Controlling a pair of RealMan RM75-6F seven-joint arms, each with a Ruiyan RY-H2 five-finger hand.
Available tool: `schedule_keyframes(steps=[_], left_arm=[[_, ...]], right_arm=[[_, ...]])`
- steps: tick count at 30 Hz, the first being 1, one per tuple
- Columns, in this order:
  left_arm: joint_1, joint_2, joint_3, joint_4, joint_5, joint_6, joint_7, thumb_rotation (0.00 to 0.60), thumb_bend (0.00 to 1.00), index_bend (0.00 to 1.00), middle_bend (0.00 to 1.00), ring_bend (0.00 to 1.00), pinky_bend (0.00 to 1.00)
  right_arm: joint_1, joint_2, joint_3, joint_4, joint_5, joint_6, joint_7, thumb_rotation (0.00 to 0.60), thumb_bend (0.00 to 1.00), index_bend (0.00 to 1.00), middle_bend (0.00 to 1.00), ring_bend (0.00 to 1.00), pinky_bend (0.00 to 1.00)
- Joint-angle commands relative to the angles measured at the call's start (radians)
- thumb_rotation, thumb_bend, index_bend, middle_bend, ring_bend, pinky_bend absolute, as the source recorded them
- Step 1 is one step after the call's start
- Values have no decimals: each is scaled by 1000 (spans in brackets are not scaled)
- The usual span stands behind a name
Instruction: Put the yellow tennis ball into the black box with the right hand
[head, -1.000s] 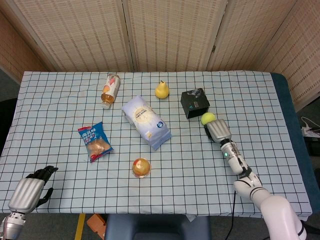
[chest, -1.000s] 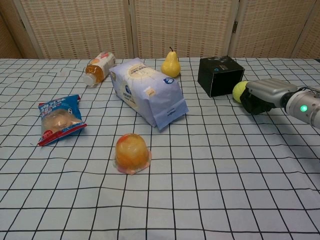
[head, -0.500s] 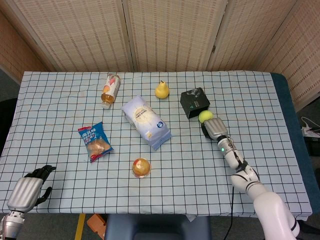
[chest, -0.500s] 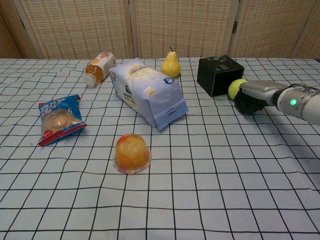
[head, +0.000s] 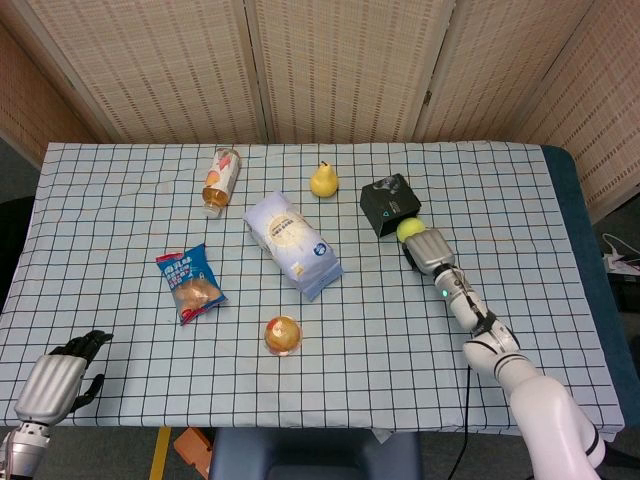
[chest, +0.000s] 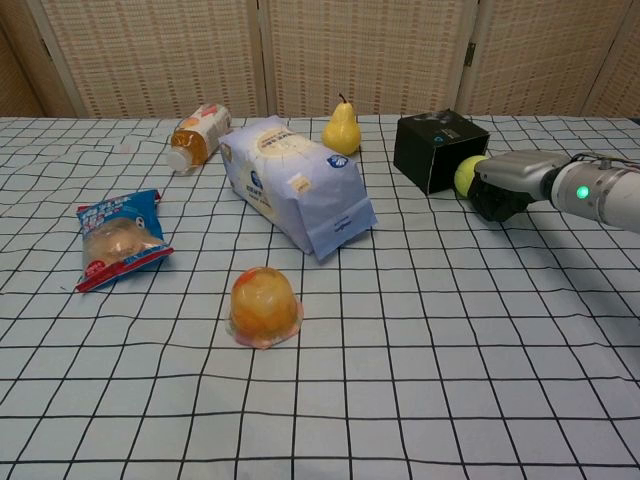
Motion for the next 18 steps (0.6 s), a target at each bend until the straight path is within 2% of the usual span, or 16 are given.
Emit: schedule_keyframes(steps=[1, 4, 6, 8, 12, 15, 18], left_arm=[[-1, 0, -1, 1, -3, -2, -1, 600, 425, 208, 180, 231, 425], [-1, 1, -1, 0, -3, -2, -3, 600, 425, 208, 180, 231, 425], [-1, 1, -1, 0, -2, 1, -4, 600, 425, 208, 180, 231, 426], [0, 2, -1, 0, -1, 2, -7, 600, 425, 208, 181, 231, 426], [0, 3, -1, 0, 0, 3, -8, 600, 425, 208, 181, 231, 426], [0, 3, 0, 0, 2, 5, -10, 600, 425, 208, 181, 231, 426], [0, 2, 0, 0, 1, 4, -10, 600, 424, 207, 181, 231, 425]], right_arm=[[-3, -22, -4, 35, -8, 38, -50, 600, 884, 996, 927, 722, 1000], [-2, -38, 1, 61, -4, 54, -97, 600, 883, 939, 909, 669, 999], [-2, -43, 8, 60, 6, 44, -106, 600, 865, 880, 855, 626, 974], [-3, -40, 10, 51, 9, 40, -103, 600, 810, 806, 779, 571, 922], [-9, -36, 7, 39, 5, 53, -88, 600, 623, 658, 630, 450, 813], [-11, -29, 5, 24, 2, 60, -56, 600, 544, 566, 545, 376, 749], [-11, -23, 3, 13, -3, 68, -25, 600, 511, 492, 485, 320, 680]])
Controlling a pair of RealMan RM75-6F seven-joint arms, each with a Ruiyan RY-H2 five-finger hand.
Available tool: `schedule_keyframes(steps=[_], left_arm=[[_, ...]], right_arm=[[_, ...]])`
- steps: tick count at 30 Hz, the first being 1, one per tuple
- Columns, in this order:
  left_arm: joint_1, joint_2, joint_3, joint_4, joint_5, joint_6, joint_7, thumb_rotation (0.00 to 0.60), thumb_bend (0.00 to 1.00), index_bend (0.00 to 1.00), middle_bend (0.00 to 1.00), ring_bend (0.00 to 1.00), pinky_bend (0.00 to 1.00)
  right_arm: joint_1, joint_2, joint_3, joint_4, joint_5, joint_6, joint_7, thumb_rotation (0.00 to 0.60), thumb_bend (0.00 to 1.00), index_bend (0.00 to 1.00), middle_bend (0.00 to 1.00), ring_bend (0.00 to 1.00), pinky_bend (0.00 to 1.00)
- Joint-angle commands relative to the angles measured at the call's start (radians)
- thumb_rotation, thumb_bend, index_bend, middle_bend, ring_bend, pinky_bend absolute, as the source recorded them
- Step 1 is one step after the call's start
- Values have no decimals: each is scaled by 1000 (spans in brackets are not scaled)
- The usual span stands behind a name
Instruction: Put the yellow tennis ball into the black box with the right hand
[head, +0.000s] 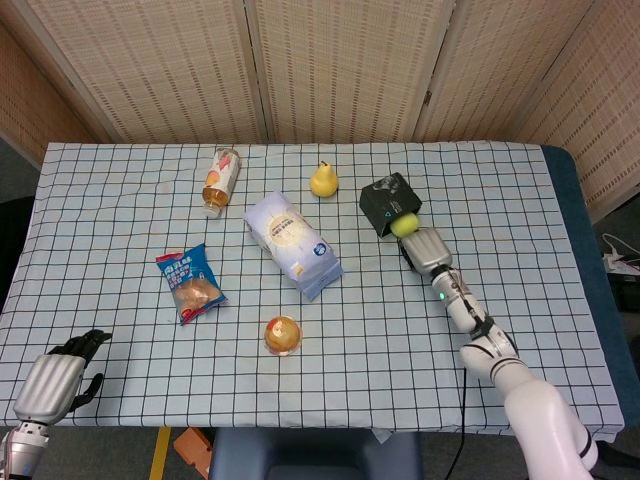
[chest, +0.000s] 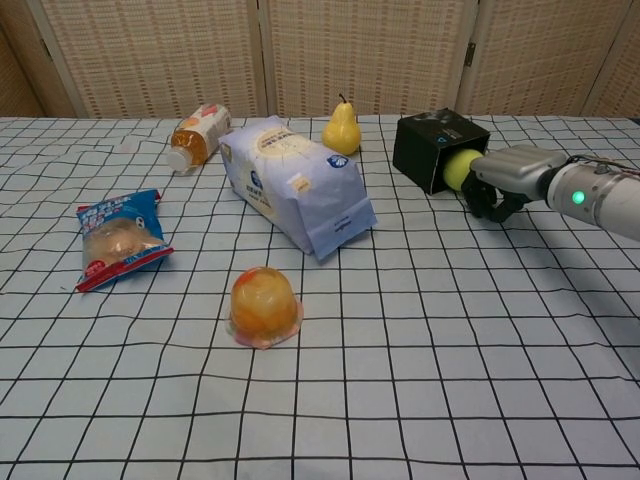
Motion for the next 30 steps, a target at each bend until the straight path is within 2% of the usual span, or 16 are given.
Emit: schedule_keyframes(steps=[1, 8, 13, 15, 17, 18, 30], left_arm=[[0, 0, 0, 0, -1, -1, 0, 600, 424, 207, 181, 231, 425], [-1, 0, 1, 0, 0, -2, 1, 600, 424, 207, 180, 231, 426], [-1, 0, 1, 1, -3, -4, -2, 600, 425, 208, 180, 231, 426], [-2, 0, 1, 1, -3, -4, -2, 600, 425, 208, 181, 231, 426], [-2, 0, 1, 0, -2, -4, -3, 600, 424, 208, 181, 231, 426], [-2, 0, 1, 1, -1, -4, -4, 600, 425, 208, 181, 231, 426], [-1, 1, 3, -3, 3, -1, -4, 600, 424, 207, 180, 231, 426]], right_arm=[[-1, 8, -2, -15, -6, 11, 35, 600, 496, 439, 448, 284, 632], [-1, 17, -7, -32, -13, 18, 79, 600, 406, 164, 229, 93, 389], [-1, 15, -13, -29, -21, 26, 117, 600, 391, 8, 53, 0, 305], [-1, 13, -16, -23, -25, 28, 125, 600, 336, 0, 6, 0, 270], [-2, 11, -17, -19, -26, 30, 132, 600, 230, 0, 0, 0, 250], [-3, 11, -18, -18, -27, 31, 137, 600, 213, 0, 0, 0, 245], [-7, 31, -11, -38, -22, 53, 136, 600, 203, 0, 0, 0, 222]])
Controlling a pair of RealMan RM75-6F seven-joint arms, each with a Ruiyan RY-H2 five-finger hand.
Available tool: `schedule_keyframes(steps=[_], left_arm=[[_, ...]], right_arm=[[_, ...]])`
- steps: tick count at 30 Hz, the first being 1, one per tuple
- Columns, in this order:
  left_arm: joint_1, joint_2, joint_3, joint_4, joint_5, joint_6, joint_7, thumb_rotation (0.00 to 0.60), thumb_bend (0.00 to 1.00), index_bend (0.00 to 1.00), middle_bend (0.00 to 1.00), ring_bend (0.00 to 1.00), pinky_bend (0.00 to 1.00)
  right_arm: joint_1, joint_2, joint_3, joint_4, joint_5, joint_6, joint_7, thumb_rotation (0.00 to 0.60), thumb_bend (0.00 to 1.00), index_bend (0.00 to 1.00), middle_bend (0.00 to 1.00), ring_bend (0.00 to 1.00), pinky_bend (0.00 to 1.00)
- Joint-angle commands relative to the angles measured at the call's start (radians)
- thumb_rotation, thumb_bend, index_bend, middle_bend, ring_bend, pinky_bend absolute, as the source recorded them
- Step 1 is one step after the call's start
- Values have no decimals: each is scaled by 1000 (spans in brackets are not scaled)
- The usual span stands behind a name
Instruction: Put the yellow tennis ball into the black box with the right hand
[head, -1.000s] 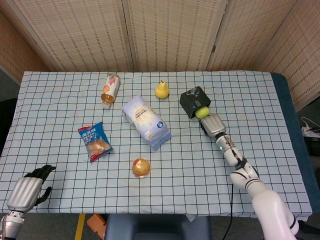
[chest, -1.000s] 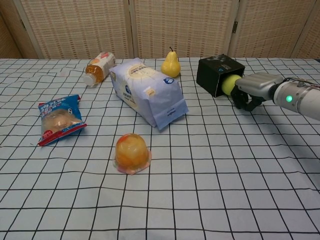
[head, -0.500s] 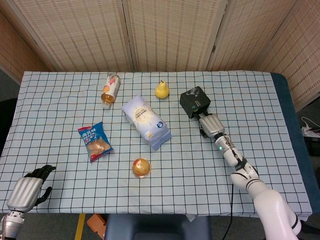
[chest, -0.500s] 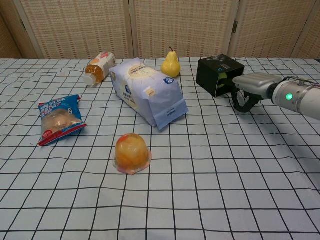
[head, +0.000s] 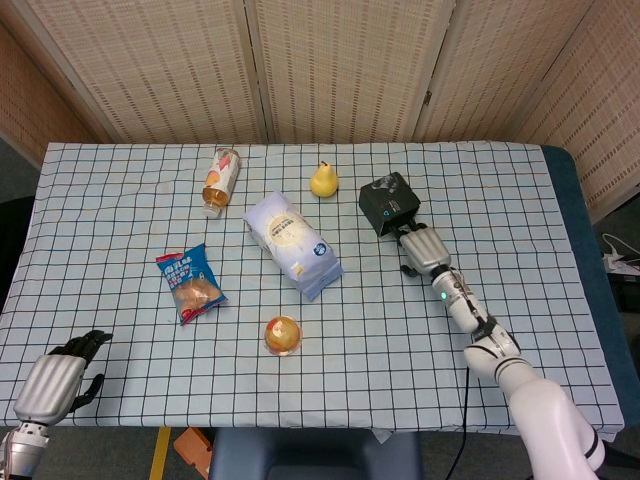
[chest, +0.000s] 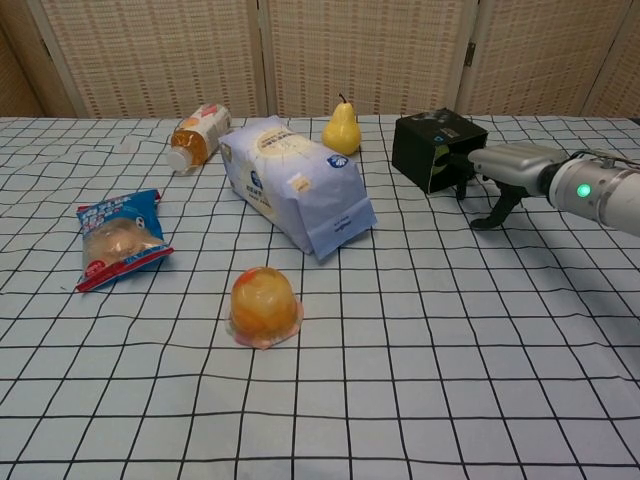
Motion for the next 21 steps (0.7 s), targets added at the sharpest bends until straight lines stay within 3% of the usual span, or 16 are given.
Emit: schedule_keyframes(steps=[1, 8, 16, 21], left_arm=[[0, 0, 1, -1, 1, 0, -1, 600, 424, 208, 180, 231, 426], [-1, 3, 3, -4, 5, -1, -6, 600, 424, 207, 181, 231, 426], [1, 6, 6, -10, 18, 6, -9, 600, 425, 207, 181, 231, 426], [1, 8, 8, -13, 19, 6, -9, 600, 425, 208, 181, 231, 426]], right_arm=[[-3, 9, 10, -13, 10, 9, -10, 600, 203, 0, 0, 0, 222], [-18, 61, 47, -99, 48, 38, -64, 600, 203, 26, 0, 0, 250], [-52, 159, 65, -272, 94, 39, -199, 600, 204, 59, 1, 0, 280], [-83, 217, 69, -389, 121, 61, -290, 600, 203, 119, 64, 6, 332]])
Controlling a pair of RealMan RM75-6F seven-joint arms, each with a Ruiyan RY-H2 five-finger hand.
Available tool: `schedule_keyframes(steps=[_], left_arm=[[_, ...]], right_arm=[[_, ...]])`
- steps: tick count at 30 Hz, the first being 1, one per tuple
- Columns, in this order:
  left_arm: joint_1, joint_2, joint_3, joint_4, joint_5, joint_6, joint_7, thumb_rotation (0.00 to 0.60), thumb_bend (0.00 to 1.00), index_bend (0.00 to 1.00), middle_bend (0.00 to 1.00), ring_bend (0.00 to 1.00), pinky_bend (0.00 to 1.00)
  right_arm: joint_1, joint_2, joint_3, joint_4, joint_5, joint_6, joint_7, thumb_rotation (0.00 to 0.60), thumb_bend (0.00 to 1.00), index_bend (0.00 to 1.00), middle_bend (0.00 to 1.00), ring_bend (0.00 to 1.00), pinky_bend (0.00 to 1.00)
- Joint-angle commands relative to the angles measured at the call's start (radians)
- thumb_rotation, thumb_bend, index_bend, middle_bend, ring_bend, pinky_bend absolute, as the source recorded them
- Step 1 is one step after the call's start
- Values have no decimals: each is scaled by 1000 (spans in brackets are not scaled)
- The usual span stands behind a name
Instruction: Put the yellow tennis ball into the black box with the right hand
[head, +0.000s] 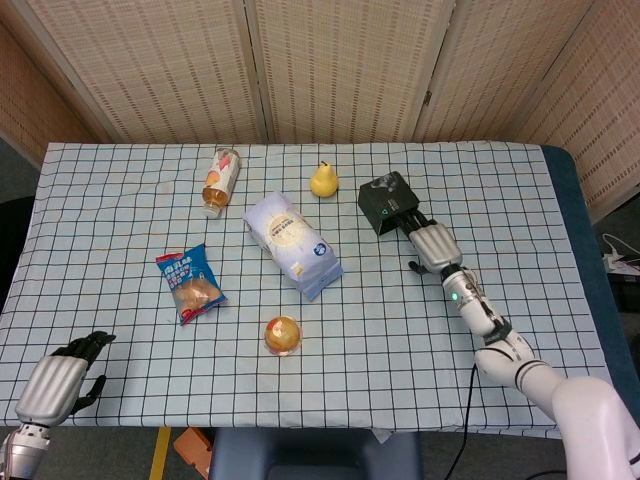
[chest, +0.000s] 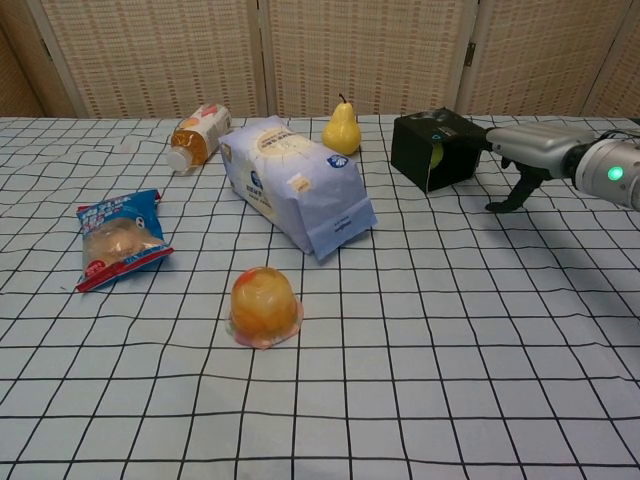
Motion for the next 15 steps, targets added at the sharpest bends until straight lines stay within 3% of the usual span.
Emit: schedule_keyframes(steps=[1, 8, 11, 15], left_arm=[[0, 1, 1, -2, 1, 0, 0, 600, 425, 208, 181, 231, 425], [2, 5, 1, -4, 6, 6, -8, 600, 425, 207, 184, 230, 426], [2, 7, 0, -4, 6, 7, -12, 600, 425, 207, 188, 231, 426], [4, 12, -2, -7, 8, 14, -21, 600, 425, 208, 201, 237, 426]], right_arm=[[-30, 54, 5, -92, 33, 9, -74, 600, 203, 136, 85, 27, 374], [-89, 175, 5, -318, 67, 78, -208, 600, 203, 335, 279, 238, 580], [-140, 260, 5, -474, 82, 167, -301, 600, 204, 417, 352, 305, 616], [-241, 413, -14, -783, 213, 289, -588, 600, 204, 489, 412, 404, 626]])
